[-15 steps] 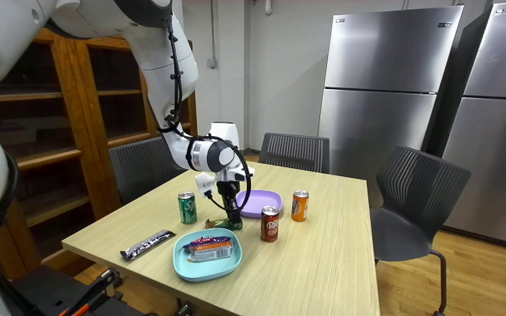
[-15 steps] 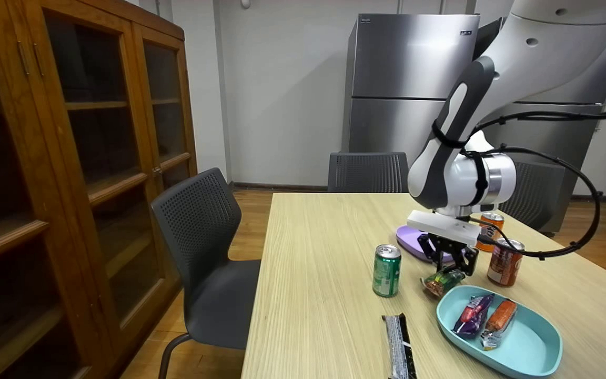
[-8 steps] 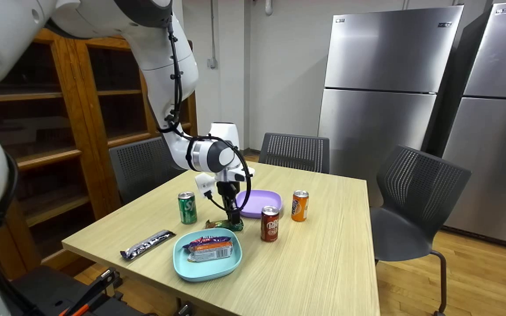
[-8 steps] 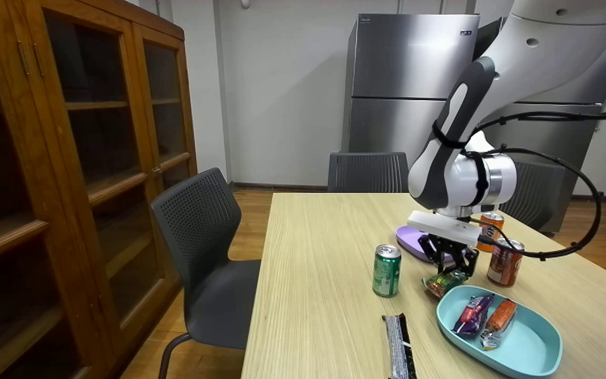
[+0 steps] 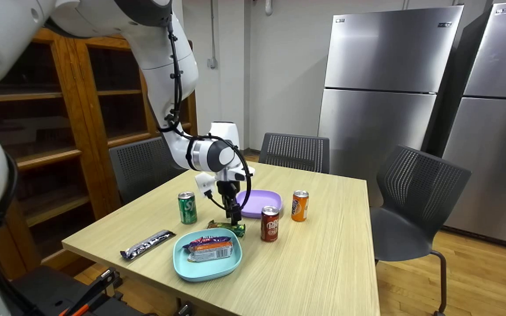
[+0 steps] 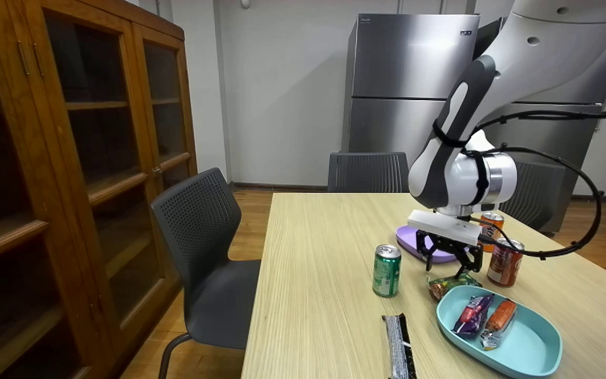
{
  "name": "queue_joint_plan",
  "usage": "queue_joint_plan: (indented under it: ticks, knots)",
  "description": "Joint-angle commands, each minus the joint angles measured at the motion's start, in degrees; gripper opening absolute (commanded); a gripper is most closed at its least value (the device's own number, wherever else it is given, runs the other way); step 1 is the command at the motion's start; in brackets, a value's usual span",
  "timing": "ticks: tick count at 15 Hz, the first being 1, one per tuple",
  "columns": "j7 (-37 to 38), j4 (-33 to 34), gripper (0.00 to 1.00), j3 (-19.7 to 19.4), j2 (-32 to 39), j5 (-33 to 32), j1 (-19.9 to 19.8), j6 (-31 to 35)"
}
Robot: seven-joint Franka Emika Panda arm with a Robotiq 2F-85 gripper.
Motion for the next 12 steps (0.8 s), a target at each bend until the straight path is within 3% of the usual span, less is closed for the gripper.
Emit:
queue_joint_plan:
  ticks: [1, 12]
  knots:
    - [-0.26, -2.31, 0.99, 0.43, -2.65, 0.69, -0.62, -0.07]
    - [-0.02, -4.9, 1.0, 0.22, -5.22, 0.79, -0.62, 0.56]
